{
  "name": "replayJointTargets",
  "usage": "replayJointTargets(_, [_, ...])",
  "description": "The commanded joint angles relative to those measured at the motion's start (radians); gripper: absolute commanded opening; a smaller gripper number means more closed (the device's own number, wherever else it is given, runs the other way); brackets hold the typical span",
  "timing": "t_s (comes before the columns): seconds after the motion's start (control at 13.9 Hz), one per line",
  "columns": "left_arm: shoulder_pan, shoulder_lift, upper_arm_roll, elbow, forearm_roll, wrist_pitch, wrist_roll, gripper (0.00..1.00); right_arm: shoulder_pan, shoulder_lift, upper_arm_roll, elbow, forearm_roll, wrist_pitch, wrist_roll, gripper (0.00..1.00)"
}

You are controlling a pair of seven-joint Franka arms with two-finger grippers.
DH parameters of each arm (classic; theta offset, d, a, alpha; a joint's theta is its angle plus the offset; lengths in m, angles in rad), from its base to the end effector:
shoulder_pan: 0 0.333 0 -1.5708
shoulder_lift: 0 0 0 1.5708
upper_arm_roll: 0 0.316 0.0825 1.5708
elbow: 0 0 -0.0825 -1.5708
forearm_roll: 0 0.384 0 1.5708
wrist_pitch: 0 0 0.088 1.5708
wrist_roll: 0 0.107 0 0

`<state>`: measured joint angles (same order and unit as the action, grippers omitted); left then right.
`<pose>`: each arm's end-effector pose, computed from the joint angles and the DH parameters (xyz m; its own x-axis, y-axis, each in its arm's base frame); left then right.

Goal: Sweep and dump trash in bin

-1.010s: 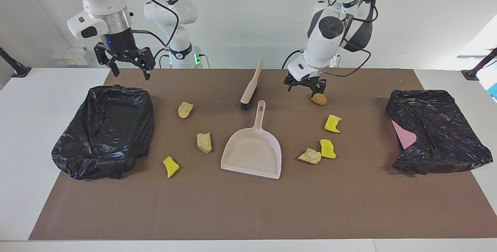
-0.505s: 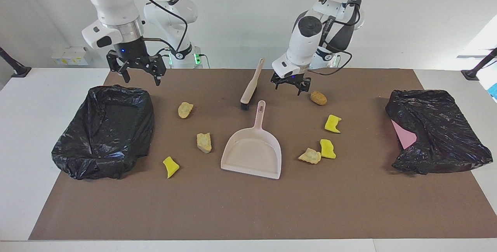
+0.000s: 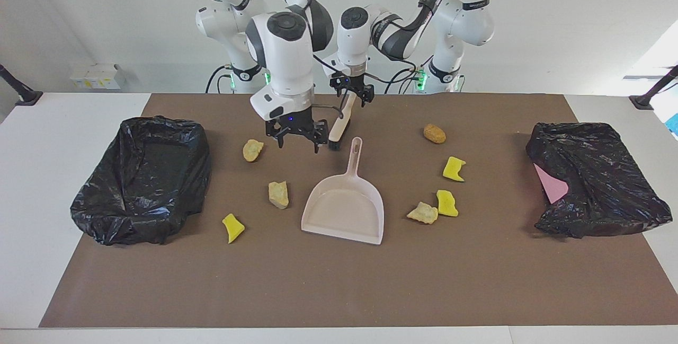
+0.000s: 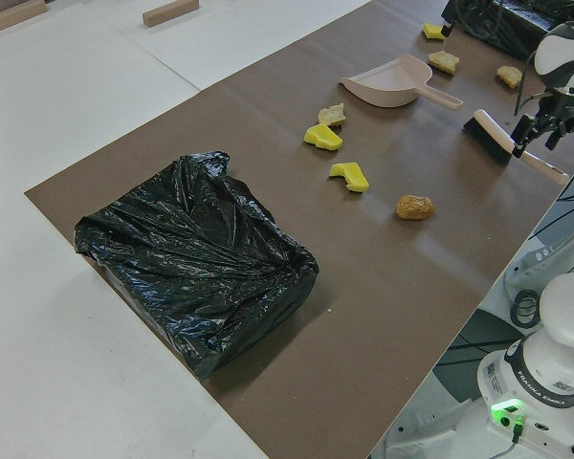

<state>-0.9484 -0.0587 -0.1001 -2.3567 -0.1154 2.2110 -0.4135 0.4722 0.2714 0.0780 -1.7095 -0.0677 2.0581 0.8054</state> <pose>0.2382 -0.4214 0.3454 0.8397 -0.5308 -0.1144 -0.5303 -0.8470 0.0373 0.5540 0.3308 0.4385 0.9701 -0.2278 0.0834 -0.2263 -0.9737 -0.0274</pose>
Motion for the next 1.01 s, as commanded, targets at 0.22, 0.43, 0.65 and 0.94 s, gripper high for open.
replayJointTargets(0.22, [-0.023, -0.012, 0.019, -0.033, 0.005, 0.024, -0.022, 1.0, 0.1, 0.166, -0.004, 0.03, 0.005, 0.112, 0.086, 1.0])
replayJointTargets(0.43, [-0.023, -0.012, 0.019, -0.033, 0.008, 0.021, -0.047, 0.2, 0.106, 0.193, -0.004, 0.031, -0.006, 0.119, 0.083, 1.0])
replayJointTargets(0.65, [-0.02, -0.012, 0.02, -0.033, 0.008, 0.007, -0.048, 0.0, 0.1, 0.196, -0.004, 0.033, -0.011, 0.116, 0.081, 0.81])
replayJointTargets(0.94, [-0.012, -0.041, 0.02, -0.041, 0.016, -0.04, -0.056, 0.0, 0.098, 0.215, -0.004, 0.08, -0.007, 0.108, 0.083, 0.65])
